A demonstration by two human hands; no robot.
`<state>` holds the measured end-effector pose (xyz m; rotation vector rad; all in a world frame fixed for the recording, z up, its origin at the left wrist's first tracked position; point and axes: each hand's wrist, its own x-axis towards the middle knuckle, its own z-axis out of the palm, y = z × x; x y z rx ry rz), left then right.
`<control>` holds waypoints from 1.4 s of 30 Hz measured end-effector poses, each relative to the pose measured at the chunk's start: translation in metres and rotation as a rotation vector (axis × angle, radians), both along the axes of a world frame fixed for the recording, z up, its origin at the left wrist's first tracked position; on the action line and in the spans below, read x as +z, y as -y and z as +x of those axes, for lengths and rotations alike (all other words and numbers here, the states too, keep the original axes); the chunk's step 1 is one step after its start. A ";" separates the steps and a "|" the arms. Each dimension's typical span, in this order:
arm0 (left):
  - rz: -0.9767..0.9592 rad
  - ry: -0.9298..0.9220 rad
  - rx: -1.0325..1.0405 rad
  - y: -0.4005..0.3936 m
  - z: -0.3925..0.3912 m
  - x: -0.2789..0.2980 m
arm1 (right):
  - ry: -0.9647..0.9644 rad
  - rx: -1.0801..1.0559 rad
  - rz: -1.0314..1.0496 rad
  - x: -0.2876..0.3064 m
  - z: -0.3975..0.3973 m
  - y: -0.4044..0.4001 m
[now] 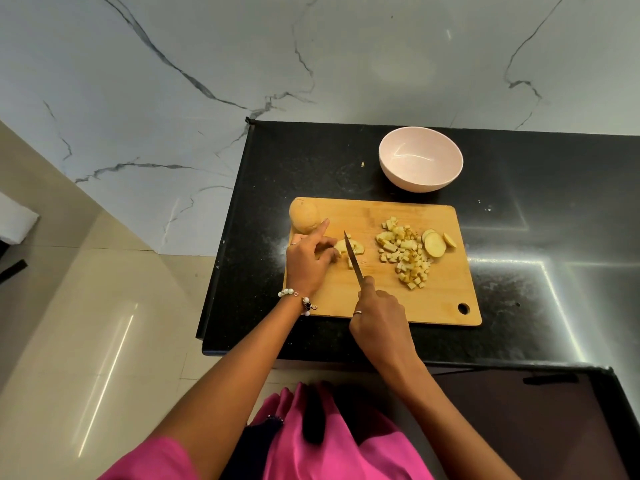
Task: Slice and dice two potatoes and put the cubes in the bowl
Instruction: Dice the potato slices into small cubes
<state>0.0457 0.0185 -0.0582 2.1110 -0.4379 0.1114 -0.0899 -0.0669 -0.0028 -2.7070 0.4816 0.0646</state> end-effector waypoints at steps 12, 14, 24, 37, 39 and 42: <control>-0.132 0.008 0.176 -0.002 -0.001 0.001 | -0.084 0.080 -0.143 -0.008 0.009 -0.018; -0.130 0.020 0.175 -0.002 -0.002 0.001 | -0.056 0.076 -0.155 -0.010 0.013 -0.014; -0.086 0.110 0.116 0.000 -0.002 0.003 | -0.074 -0.064 -0.178 -0.013 0.009 0.031; -0.064 0.089 0.117 0.001 -0.003 0.002 | 0.129 0.061 0.077 0.000 -0.005 0.038; -0.065 0.089 0.119 0.001 -0.002 0.003 | 0.064 0.104 0.073 -0.005 -0.010 0.029; -0.074 0.083 0.123 0.001 -0.003 0.002 | -0.018 0.120 -0.036 -0.013 -0.014 0.021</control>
